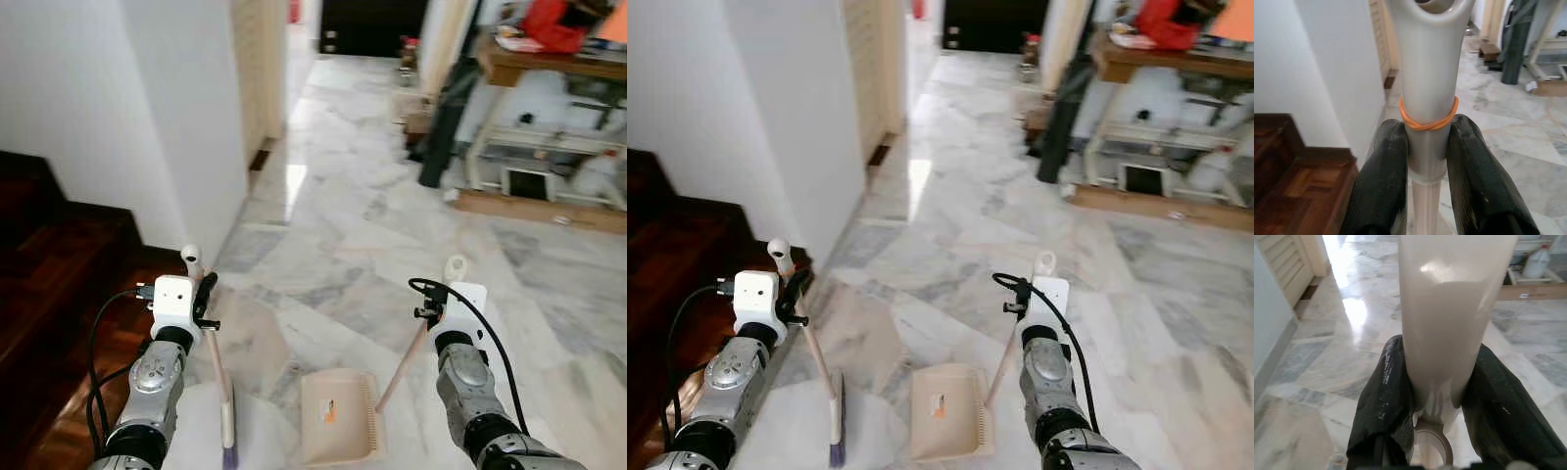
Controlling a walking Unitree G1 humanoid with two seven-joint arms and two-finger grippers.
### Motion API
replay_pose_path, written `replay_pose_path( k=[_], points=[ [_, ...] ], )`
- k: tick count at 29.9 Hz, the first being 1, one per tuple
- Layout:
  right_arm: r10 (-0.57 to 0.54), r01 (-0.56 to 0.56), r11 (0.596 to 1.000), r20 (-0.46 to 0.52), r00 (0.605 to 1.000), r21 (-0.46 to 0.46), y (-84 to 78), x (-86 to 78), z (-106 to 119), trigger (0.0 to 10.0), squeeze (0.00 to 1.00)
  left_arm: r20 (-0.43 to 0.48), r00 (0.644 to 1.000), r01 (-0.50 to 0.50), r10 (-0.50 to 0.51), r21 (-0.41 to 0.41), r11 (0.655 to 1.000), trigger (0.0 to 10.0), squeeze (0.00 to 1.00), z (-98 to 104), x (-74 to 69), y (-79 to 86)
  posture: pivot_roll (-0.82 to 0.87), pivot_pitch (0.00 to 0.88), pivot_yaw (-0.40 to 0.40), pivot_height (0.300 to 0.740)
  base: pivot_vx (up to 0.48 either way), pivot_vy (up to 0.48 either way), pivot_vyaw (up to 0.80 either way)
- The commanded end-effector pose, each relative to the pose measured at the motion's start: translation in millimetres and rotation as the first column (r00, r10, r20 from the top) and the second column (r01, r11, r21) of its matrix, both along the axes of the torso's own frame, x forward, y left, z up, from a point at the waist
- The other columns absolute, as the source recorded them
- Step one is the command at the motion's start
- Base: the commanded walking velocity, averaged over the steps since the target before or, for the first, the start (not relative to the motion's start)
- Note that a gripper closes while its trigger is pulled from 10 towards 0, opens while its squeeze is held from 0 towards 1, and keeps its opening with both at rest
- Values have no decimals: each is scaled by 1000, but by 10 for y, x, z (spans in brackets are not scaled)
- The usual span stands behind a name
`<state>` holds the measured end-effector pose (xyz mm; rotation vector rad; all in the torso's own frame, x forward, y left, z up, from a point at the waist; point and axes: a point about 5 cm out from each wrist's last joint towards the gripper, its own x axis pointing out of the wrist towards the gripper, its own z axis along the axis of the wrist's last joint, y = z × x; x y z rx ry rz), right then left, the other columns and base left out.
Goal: Sweep floor
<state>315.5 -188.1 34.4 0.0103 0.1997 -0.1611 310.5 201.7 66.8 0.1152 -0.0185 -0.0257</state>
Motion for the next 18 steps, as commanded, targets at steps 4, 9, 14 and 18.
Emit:
replay_pose_path(
  k=[4, 9, 14, 18],
  points=[
    [-3, 3, 1000, 26, 1000, 0, -3, 43, 63, 10000, 0, 44, 999, 0, 0, 9, 1000, 10000, 0, 91, 38, 3, 107, 0, -22, 740, 0, 0, -770],
    [-2, 2, 1000, 27, 1000, -1, 1, 46, 65, 10000, 0, 44, 999, 1, -3, 46, 999, 10000, 0, 95, 40, 9, 109, 0, -24, 740, 0, -96, -772],
    [0, 1, 1000, 26, 1000, -2, 2, 47, 66, 10000, 0, 45, 999, -10, 9, 24, 1000, 10000, 0, 92, 38, 13, 109, 0, -25, 740, 0, -384, -770],
    [0, 0, 1000, 25, 1000, -4, -1, 46, 64, 10000, 0, 44, 999, -12, 10, 26, 1000, 10000, 0, 89, 36, 15, 108, 0, -25, 740, 0, 0, -770]
  ],
)
